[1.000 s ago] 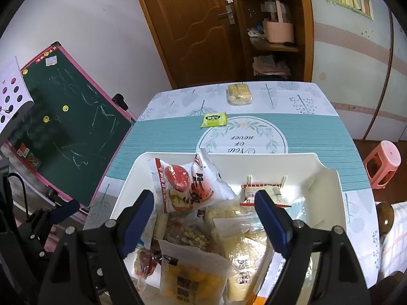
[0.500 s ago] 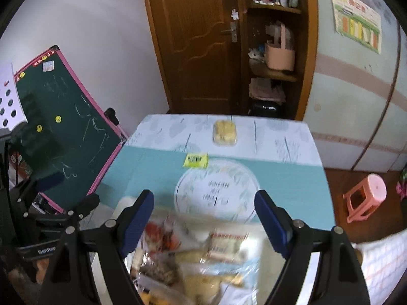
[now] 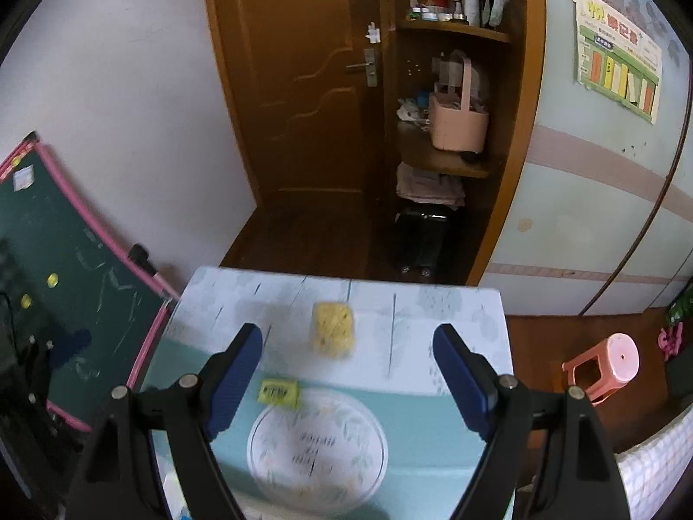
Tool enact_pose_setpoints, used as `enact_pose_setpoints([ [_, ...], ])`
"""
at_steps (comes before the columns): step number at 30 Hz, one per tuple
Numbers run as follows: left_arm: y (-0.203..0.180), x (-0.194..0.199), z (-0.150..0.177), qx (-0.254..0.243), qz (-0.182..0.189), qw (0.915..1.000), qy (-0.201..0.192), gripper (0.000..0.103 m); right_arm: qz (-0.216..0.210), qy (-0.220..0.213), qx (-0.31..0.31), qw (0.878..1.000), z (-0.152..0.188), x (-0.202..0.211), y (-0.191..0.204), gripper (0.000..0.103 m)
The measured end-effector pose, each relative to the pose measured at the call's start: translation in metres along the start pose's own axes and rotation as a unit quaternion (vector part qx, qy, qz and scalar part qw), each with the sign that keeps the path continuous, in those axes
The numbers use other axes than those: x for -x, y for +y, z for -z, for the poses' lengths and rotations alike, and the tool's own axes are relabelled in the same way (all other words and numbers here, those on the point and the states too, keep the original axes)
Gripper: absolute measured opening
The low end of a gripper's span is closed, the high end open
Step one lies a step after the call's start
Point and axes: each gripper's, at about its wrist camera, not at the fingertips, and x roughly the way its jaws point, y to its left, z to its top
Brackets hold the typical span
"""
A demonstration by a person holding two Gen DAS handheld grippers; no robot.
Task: Organize snacks
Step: 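Move both grippers back over the last snacks on the table, then grasp the yellow-green cake packet with left gripper while right grasps the clear puff bag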
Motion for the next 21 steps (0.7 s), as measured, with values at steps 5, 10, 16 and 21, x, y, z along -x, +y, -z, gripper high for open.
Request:
enact_pose_setpoints([
  [5, -0.012, -0.072, -0.007, 0.016, 0.020, 0.9979, 0.060, 0.094, 0.011, 0.050, -0.009, 0.999, -0.016, -0.072, 0.000, 0.082],
  [10, -0.016, -0.134, 0.006, 0.060, 0.037, 0.9901, 0.122, 0.093, 0.000, 0.117, -0.021, 0.993, -0.005, -0.150, -0.001, 0.082],
  [16, -0.030, -0.187, 0.029, 0.103, 0.076, 0.9755, 0.179, 0.092, -0.004, 0.183, -0.026, 0.983, 0.026, -0.227, 0.005, 0.082],
  [21, -0.045, -0.216, 0.042, 0.100, 0.079, 0.9683, 0.215, 0.086, -0.012, 0.216, -0.030, 0.976, 0.042, -0.274, 0.014, 0.081],
])
